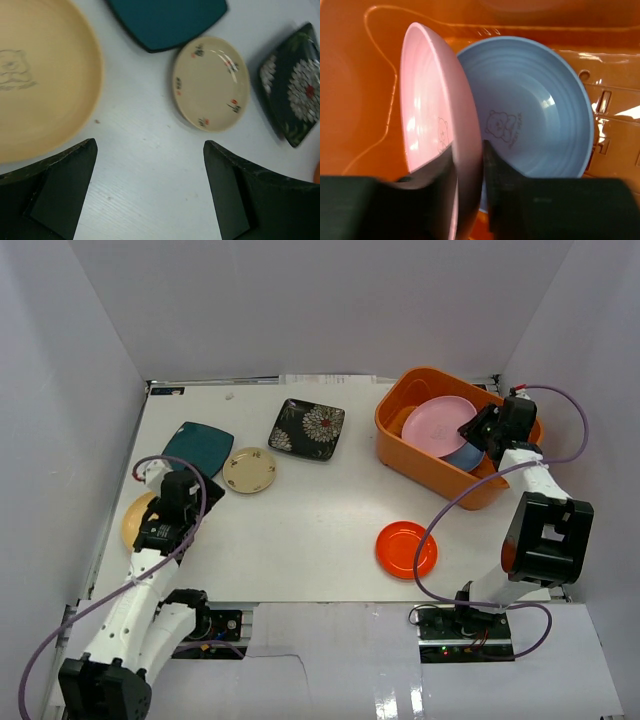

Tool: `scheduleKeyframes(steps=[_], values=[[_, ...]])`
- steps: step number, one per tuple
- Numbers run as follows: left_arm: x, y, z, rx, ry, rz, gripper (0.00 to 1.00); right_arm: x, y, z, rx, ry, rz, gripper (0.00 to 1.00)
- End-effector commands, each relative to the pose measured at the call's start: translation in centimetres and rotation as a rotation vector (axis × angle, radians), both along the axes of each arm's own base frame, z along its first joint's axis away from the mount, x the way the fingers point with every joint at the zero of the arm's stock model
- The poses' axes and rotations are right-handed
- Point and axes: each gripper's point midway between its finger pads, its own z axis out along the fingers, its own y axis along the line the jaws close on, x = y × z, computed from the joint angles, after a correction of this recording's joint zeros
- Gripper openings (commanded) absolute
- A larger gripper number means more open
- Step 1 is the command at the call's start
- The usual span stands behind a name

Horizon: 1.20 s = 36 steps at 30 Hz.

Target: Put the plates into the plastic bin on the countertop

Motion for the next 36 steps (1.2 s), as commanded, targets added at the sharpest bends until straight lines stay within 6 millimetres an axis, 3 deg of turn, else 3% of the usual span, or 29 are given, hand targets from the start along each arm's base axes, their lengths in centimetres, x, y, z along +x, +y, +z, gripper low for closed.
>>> scheduleKeyframes(steps=[1,2,3,5,7,11,19,23,24,29,32,34,36], values=[[-1.6,3.2,-2.8,-0.088,0.053,0.175,0.98,0.8,-0.8,0.9,-0.024,-0.068,-0.028,0.35],[-1.8,3.9,-3.4,-0.097,0.07,0.199,0.98,0.6,-0.8,1.1,-0.028,-0.081,-0.028,0.43],[-2.5,5.6,-4.6,-0.098,0.11,0.274,0.98,0.3,-0.8,0.7,-0.028,-0.074,-0.032,0.61],[-3.0,6.9,-5.4,-0.075,0.151,0.327,0.98,0.2,-0.7,1.2,-0.025,-0.093,-0.03,0.72],[-2.4,8.1,-5.2,-0.051,0.162,0.353,0.95,-0.4,0.1,0.9,-0.001,-0.095,0.002,0.74],[0.0,8.8,-4.8,0.034,0.192,0.279,0.9,-1.4,1.3,3.2,0.009,-0.178,0.064,0.74],[3.1,6.5,-9.6,0.046,0.403,0.0,0.87,-3.4,4.3,7.7,-0.052,-0.284,0.243,0.74],[3.8,6.6,-10.7,0.059,0.435,-0.028,0.75,-3.6,4.7,7.7,-0.067,-0.276,0.267,0.77],[4.1,6.7,-10.9,0.066,0.446,-0.033,0.72,-3.5,4.5,7.4,-0.072,-0.271,0.262,0.82],[4.5,6.9,-12.0,0.089,0.495,-0.046,0.63,-3.1,3.9,4.9,-0.089,-0.193,0.244,0.88],[4.2,6.8,-12.8,0.089,0.523,-0.05,0.45,-3.4,3.8,5.7,-0.094,-0.218,0.234,0.94],[4.1,6.7,-12.7,0.092,0.524,-0.059,0.21,-3.8,4.1,7.6,-0.093,-0.263,0.242,0.94],[3.9,6.3,-12.4,0.09,0.519,-0.071,0.1,-4.5,5.6,9.7,-0.071,-0.328,0.282,0.92]])
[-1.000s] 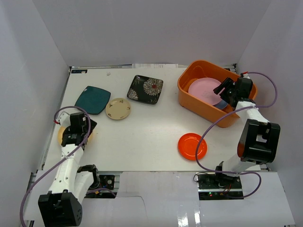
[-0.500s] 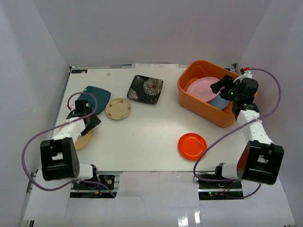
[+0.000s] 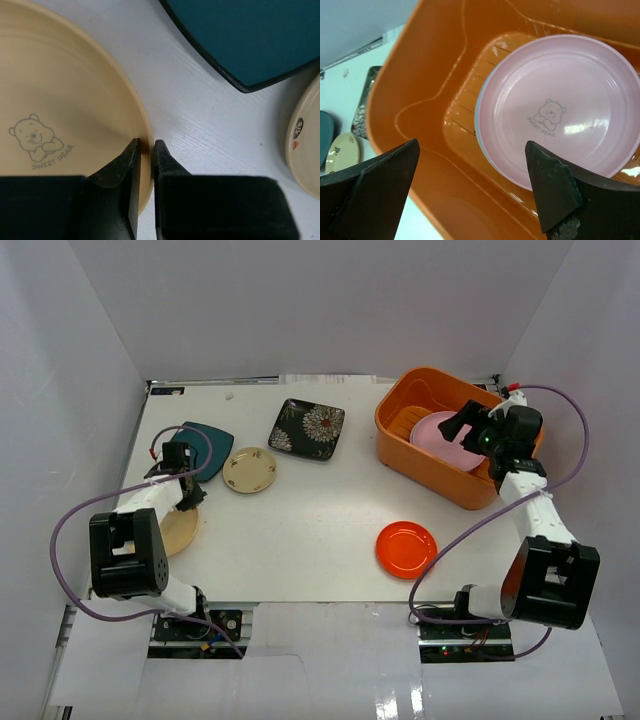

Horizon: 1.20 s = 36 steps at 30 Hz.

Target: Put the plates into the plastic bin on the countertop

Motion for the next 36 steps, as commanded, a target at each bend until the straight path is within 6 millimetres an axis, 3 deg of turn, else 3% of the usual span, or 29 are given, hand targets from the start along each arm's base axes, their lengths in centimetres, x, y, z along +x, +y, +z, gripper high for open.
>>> scheduleKeyframes(steps=[1,4,6,7,8,10,11,15,17,18,23,24,26,31,36], values=[[-0.4,-1.7,0.7,-0.043,-0.019,-0.035,0.01,-0.6,2.0,6.2,0.004,-0.178,0.064,0.92],[-1.0,-3.4,2.3,-0.083,-0.048,-0.076,0.0,-1.9,6.0,8.2,-0.004,-0.23,0.16,0.9],[-1.7,-4.9,3.3,-0.102,-0.059,-0.116,0.0,-3.4,11.0,9.3,-0.003,-0.258,0.286,0.89],[-1.8,-6.4,4.7,-0.112,-0.101,-0.16,0.0,-4.0,12.5,9.5,0.001,-0.265,0.328,0.89],[-2.0,-8.0,5.4,-0.127,-0.117,-0.201,0.0,-5.2,15.3,9.7,0.014,-0.274,0.408,0.89],[-2.6,-10.0,6.9,-0.146,-0.148,-0.255,0.0,-6.4,18.0,10.2,0.035,-0.293,0.476,0.89],[-2.9,-12.6,8.6,-0.178,-0.205,-0.329,0.0,-7.5,20.4,10.1,0.049,-0.289,0.538,0.89],[-4.1,-18.5,12.1,-0.22,-0.324,-0.537,0.0,-9.3,25.1,9.7,0.117,-0.269,0.651,0.93],[-4.8,-21.5,13.4,-0.239,-0.379,-0.658,0.0,-9.7,26.5,10.2,0.19,-0.271,0.679,0.94],[-5.0,-22.1,14.0,-0.228,-0.409,-0.709,0.0,-9.5,26.9,9.1,0.212,-0.241,0.678,0.94],[-6.9,-27.0,16.5,-0.223,-0.518,-0.938,0.0,-9.2,28.9,7.2,0.289,-0.15,0.719,0.94],[-7.1,-27.5,16.8,-0.21,-0.528,-0.965,0.0,-9.0,29.4,5.9,0.287,-0.109,0.729,0.94],[-7.8,-29.2,17.5,-0.177,-0.544,-1.056,0.0,-9.1,30.5,5.6,0.287,-0.085,0.759,0.94],[-9.0,-32.1,18.6,-0.108,-0.571,-1.212,0.0,-9.5,32.4,1.9,0.254,0.028,0.793,0.96],[-9.4,-33.7,17.7,-0.056,-0.55,-1.311,0.0,-10.6,33.3,-1.4,0.217,0.121,0.815,0.98]])
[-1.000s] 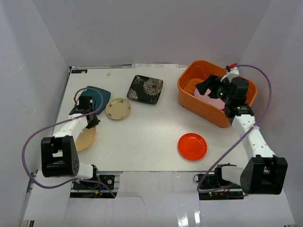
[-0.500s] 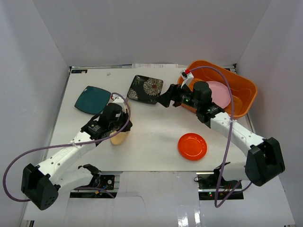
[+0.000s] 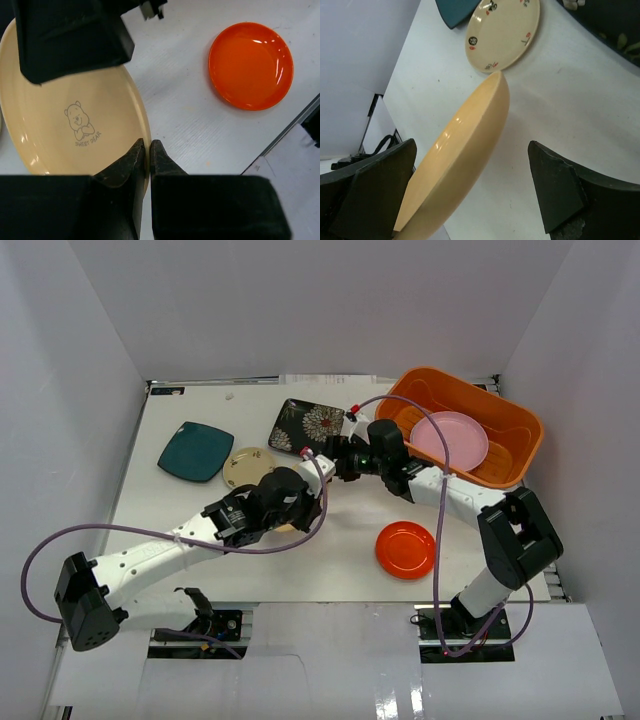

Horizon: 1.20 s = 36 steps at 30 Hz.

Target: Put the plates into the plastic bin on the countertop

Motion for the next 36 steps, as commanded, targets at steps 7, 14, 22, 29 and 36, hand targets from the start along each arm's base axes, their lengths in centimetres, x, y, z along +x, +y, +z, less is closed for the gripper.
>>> scheduleKeyframes(steps=[7,14,22,29,36], values=[[1.4,-0.2,2.1,0.108,-0.179,-0.022,0.0,-1.0,0.3,-0.7,-0.042,0.024,0.03,0.49],[2.3,1.6,3.2,0.1,-0.223,0.089,0.57,-0.1,0.8,1.9,-0.011,-0.006,0.008,0.08],[3.8,4.6,10.3,-0.196,-0.304,0.382,0.98,8.5,-6.3,11.1,0.078,-0.182,-0.294,0.08],[7.8,7.0,8.2,-0.357,-0.136,0.526,0.98,14.4,-24.8,12.3,0.028,-0.242,-0.771,0.08],[13.8,14.6,5.3,-0.475,0.008,0.79,0.98,15.1,-39.1,7.2,-0.1,-0.163,-1.102,0.08]])
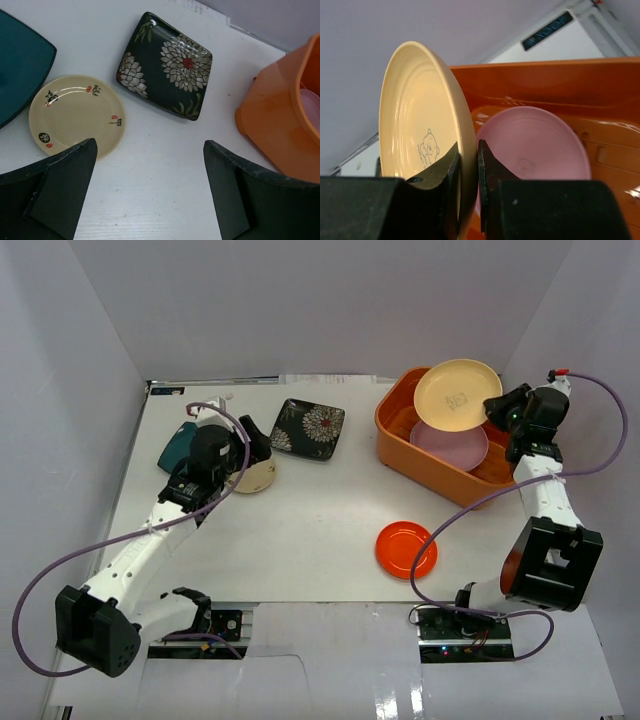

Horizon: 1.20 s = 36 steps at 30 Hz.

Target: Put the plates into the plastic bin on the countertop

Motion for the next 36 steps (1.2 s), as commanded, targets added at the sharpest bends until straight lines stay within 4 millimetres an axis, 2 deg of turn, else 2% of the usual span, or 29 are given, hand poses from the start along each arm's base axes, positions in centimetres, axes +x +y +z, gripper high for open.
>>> scheduleKeyframes(steps=[1,2,3,5,6,7,9,10,11,12,14,15,16,17,19,20,22,23,25,26,28,29,30,31,32,34,35,36], values=[[0.9,1.4,-0.5,-0.17,0.047,0.029,0.98,-0.1,-1.7,-1.9,-0.043,0.036,-0.047,0.08],[1.3,2.6,-0.8,-0.188,0.055,0.061,0.98,-0.3,-2.0,-2.3,-0.058,0.045,-0.062,0.08],[1.7,4.9,-1.9,-0.231,0.078,0.126,0.98,-0.5,-2.2,-3.0,-0.066,0.063,-0.066,0.08],[2.1,7.3,-3.5,-0.273,0.112,0.193,0.98,-0.7,-2.0,-4.1,-0.062,0.085,-0.058,0.09],[2.1,9.9,-5.1,-0.292,0.139,0.269,0.98,-0.8,-2.0,-4.8,-0.062,0.097,-0.056,0.1],[2.2,11.0,-6.0,-0.315,0.157,0.313,0.98,-1.1,-2.0,-5.9,-0.063,0.12,-0.06,0.11],[1.9,15.3,-7.6,-0.339,0.172,0.445,0.98,-1.4,-2.1,-6.8,-0.071,0.133,-0.063,0.16],[1.7,16.2,-8.9,-0.357,0.192,0.483,0.98,-1.6,-2.0,-7.4,-0.074,0.145,-0.059,0.29],[1.5,17.6,-9.4,-0.369,0.193,0.527,0.98,-1.7,-2.0,-7.6,-0.077,0.146,-0.058,0.37],[1.5,18.1,-9.8,-0.381,0.189,0.546,0.98,-1.8,-1.9,-7.7,-0.082,0.15,-0.048,0.54],[1.3,19.4,-11.7,-0.414,0.224,0.61,0.98,-1.8,-1.8,-7.2,-0.09,0.145,-0.038,0.7],[1.5,19.7,-12.1,-0.429,0.224,0.621,0.98,-2.0,-1.5,-6.5,-0.094,0.13,-0.024,0.8],[1.7,20.0,-12.6,-0.446,0.227,0.637,0.98,-2.1,-1.4,-6.0,-0.095,0.118,-0.015,0.84],[2.3,20.6,-13.4,-0.458,0.23,0.655,0.98,-2.1,-0.9,-5.3,-0.092,0.102,0.006,0.86],[3.1,19.9,-13.9,-0.507,0.237,0.613,0.98,-2.6,-0.3,-3.4,-0.089,0.051,0.031,0.86],[3.4,19.8,-15.1,-0.534,0.268,0.623,0.97,-2.8,0.6,-2.8,-0.083,0.032,0.062,0.86],[4.2,19.4,-15.5,-0.567,0.263,0.596,0.96,-3.5,1.9,-0.8,-0.089,-0.024,0.095,0.85],[4.6,19.4,-16.2,-0.591,0.268,0.605,0.96,-3.9,3.7,0.2,-0.091,-0.055,0.143,0.84],[4.8,19.2,-16.9,-0.625,0.277,0.613,0.95,-4.4,6.1,1.0,-0.099,-0.083,0.203,0.83],[5.0,19.1,-17.6,-0.648,0.282,0.618,0.94,-4.8,8.6,1.5,-0.115,-0.106,0.266,0.82],[5.1,18.8,-18.2,-0.676,0.287,0.617,0.92,-5.3,10.7,1.8,-0.122,-0.124,0.317,0.82],[5.2,18.6,-18.3,-0.69,0.272,0.606,0.91,-6.1,13.7,2.5,-0.118,-0.157,0.402,0.8],[5.2,18.5,-19.0,-0.704,0.283,0.612,0.87,-6.5,14.7,2.3,-0.112,-0.162,0.431,0.8],[5.3,18.5,-19.1,-0.711,0.28,0.611,0.84,-7.2,16.6,2.4,-0.106,-0.172,0.482,0.79],[5.7,18.5,-18.9,-0.718,0.255,0.6,0.81,-7.6,17.6,2.6,-0.1,-0.185,0.507,0.78],[5.5,18.1,-20.1,-0.747,0.276,0.603,0.74,-8.4,19.3,2.1,-0.096,-0.184,0.551,0.77],[5.7,18.1,-20.0,-0.758,0.259,0.598,0.72,-9.1,21.0,2.1,-0.094,-0.198,0.595,0.77],[5.4,17.8,-20.5,-0.786,0.272,0.603,0.69,-9.5,21.7,1.4,-0.092,-0.187,0.614,0.76]])
